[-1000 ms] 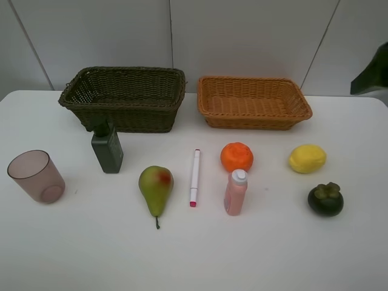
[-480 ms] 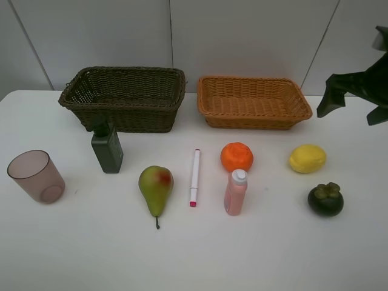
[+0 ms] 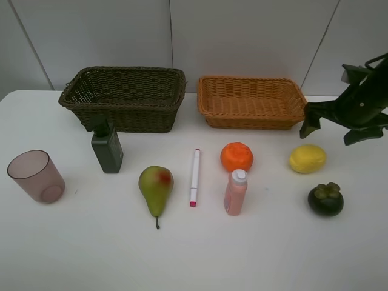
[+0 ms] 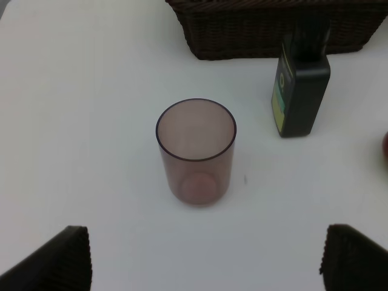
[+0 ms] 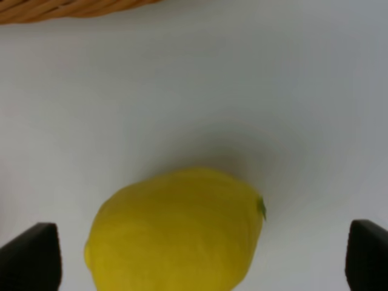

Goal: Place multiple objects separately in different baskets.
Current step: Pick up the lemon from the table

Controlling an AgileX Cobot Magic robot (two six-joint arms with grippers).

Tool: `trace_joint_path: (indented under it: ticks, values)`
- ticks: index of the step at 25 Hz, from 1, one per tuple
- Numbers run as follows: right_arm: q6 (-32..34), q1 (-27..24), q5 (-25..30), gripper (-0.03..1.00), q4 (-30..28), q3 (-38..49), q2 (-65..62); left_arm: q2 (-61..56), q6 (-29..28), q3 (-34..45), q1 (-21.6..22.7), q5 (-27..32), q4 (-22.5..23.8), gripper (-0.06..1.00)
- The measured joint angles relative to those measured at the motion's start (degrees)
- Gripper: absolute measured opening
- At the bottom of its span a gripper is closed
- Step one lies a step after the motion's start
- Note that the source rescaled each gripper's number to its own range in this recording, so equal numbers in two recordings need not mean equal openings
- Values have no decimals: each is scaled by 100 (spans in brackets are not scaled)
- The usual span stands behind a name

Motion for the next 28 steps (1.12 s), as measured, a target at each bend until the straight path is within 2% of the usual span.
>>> trace_joint_path:
  ticks: [11, 24, 26, 28]
  values:
    - [-6, 0, -262, 99, 296, -5, 749, 0, 0, 0, 0, 0, 0, 100]
    - [-6, 0, -228, 99, 553, -5, 936, 0, 0, 0, 0, 0, 0, 100]
    - [-6, 0, -141, 97, 595, -5, 936, 0, 0, 0, 0, 0, 0, 100]
    - [-6, 0, -97, 91, 607, -5, 936, 0, 0, 0, 0, 0, 0, 100]
